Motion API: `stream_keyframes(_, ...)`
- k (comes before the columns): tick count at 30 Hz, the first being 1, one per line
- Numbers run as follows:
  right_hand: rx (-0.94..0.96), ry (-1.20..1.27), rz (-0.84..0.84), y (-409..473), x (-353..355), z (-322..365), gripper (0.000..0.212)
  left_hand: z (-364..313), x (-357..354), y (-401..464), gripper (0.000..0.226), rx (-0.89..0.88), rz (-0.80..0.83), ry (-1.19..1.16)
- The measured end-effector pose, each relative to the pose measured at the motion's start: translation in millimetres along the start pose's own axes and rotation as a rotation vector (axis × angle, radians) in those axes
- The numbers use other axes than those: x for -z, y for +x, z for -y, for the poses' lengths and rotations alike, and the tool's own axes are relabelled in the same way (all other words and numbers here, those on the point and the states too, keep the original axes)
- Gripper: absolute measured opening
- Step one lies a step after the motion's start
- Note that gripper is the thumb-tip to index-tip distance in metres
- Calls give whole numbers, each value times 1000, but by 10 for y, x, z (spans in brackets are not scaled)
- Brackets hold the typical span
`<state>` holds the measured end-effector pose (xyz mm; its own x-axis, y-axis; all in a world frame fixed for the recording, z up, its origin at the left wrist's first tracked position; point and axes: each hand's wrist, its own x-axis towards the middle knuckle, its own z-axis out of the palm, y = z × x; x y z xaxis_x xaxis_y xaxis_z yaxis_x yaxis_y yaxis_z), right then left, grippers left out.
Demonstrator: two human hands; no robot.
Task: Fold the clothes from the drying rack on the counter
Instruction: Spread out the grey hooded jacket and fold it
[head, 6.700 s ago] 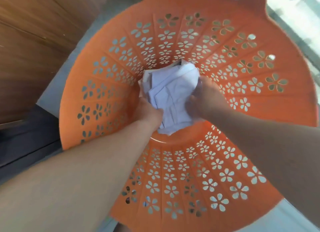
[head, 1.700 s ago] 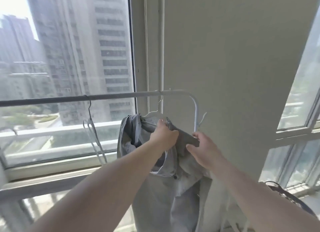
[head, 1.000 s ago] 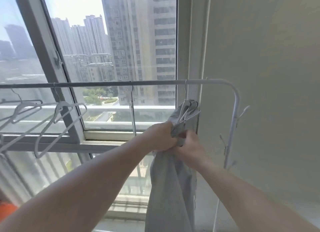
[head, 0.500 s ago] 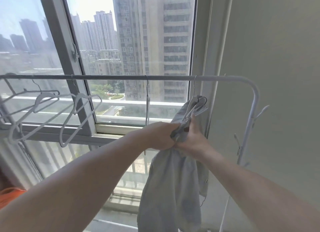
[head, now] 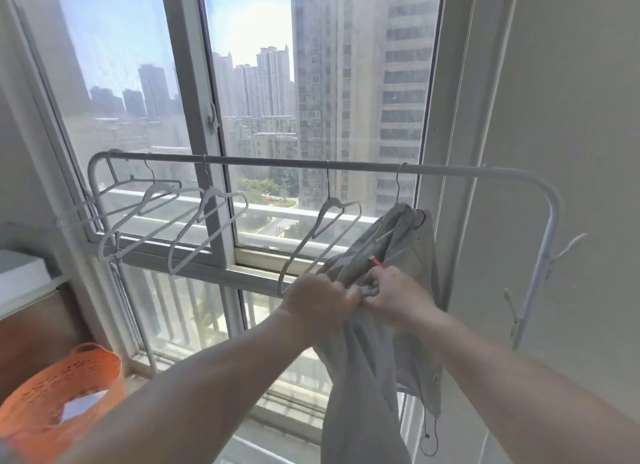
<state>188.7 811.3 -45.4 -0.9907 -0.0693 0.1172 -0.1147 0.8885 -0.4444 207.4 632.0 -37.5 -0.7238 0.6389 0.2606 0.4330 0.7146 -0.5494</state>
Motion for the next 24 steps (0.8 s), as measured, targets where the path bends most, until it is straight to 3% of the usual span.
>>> stream_keyframes(3,28,-61,31,17,-62,-69,28,-180,-207,-165,24,81,-3,-41)
stream_keyframes(6,62,-67,108,-22,-169,-126,20,-295,-275,-261,5,111,67,-77)
stream_keyframes(8,85,-39,153,-82,-235,-170,23,-365,-363,-267,20,103,135,-116)
stream_keyframes(11,92,-7,185,-153,-279,-261,19,-375,-244,-295,20,193,192,-218)
stream_keyframes(16,71,190,271,-193,-385,-487,39,-362,-108,-183,29,190,175,-208)
stream_keyframes(20,75,319,257,-212,-462,-540,38,-309,-110,-176,28,218,172,-233)
stream_keyframes(24,75,465,366,-241,-591,-477,7,-152,-90,-278,26,226,224,-298)
